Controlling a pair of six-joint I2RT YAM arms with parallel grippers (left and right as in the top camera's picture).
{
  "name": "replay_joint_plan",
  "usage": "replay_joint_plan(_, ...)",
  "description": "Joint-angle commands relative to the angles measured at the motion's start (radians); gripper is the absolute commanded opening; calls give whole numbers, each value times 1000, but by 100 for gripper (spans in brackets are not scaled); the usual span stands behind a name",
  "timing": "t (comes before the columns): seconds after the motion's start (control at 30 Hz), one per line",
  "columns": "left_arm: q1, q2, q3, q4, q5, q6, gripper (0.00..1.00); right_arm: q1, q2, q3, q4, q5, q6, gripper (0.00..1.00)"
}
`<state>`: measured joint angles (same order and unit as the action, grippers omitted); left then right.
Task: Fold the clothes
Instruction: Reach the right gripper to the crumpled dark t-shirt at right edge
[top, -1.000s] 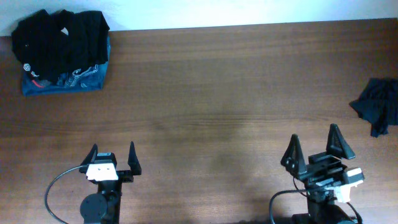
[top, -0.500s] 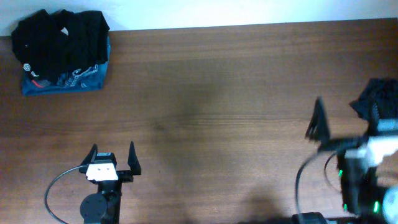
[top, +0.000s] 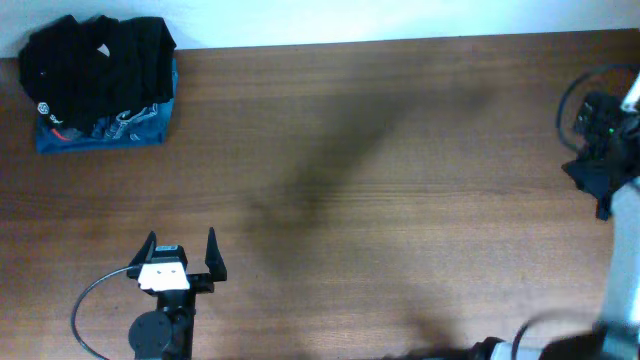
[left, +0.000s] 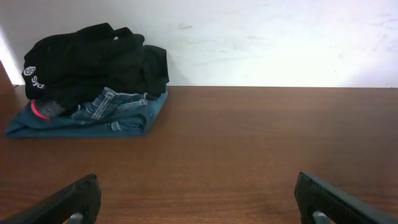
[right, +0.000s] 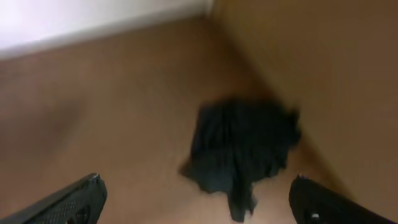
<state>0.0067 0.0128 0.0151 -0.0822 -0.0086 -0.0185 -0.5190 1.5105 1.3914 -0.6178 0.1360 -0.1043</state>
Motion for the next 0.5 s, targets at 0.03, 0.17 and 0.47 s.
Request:
replay_joint_plan(0.03, -6, -6, -6, -1, -3, 16, 99, -97, 137, 19, 0, -151, 22, 99)
replay_joint_plan(0.17, -6, -6, -6, -1, -3, 16, 99, -140, 260, 19, 96, -142, 64, 99)
replay_joint_plan(0.47, -6, -6, -6, -1, -3, 16, 99, -245, 410, 19, 119, -24, 60, 99)
